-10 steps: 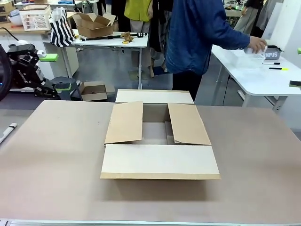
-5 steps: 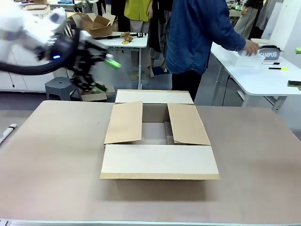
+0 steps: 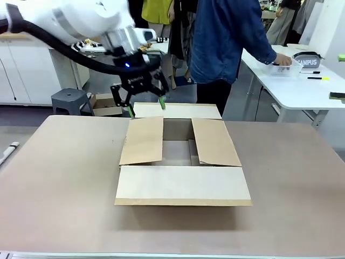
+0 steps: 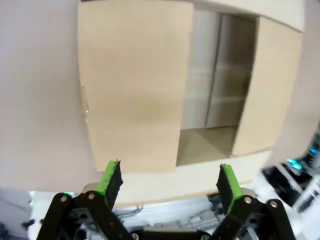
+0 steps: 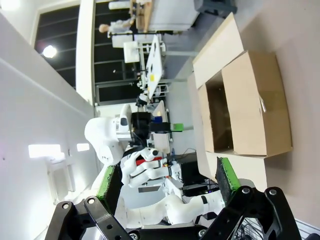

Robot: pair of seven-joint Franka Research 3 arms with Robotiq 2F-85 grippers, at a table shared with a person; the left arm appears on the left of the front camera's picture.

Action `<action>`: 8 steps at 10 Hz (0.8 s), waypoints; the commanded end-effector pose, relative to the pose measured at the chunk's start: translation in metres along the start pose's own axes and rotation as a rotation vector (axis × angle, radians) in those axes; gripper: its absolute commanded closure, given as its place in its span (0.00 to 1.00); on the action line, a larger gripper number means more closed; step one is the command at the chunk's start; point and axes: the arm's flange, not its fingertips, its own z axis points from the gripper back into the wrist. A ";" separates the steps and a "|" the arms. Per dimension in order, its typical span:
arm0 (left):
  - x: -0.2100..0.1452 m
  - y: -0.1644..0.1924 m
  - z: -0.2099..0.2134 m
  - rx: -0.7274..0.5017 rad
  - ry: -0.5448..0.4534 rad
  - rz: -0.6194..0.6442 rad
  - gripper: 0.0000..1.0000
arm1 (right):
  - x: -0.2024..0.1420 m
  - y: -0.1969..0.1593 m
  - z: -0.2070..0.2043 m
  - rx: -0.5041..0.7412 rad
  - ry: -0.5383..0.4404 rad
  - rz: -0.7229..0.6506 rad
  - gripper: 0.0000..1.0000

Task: Pack the gift set into the box.
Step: Place both hands on the side flaps of the Package Box and spread them outward.

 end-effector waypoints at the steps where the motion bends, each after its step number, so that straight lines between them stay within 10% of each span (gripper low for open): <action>1: 0.005 -0.053 -0.020 0.137 0.028 -0.042 0.00 | 0.003 0.000 -0.001 0.031 -0.002 0.027 0.00; 5: 0.011 -0.098 -0.096 0.451 -0.126 -0.024 0.00 | 0.003 0.000 -0.001 0.031 -0.002 0.027 0.00; 6: 0.024 -0.089 -0.086 0.380 -0.292 -0.115 0.00 | 0.003 0.000 -0.001 0.031 -0.002 0.027 0.00; 8: -0.003 -0.096 -0.096 0.349 -0.093 -0.047 0.00 | 0.003 0.000 -0.001 0.031 -0.002 0.027 0.00</action>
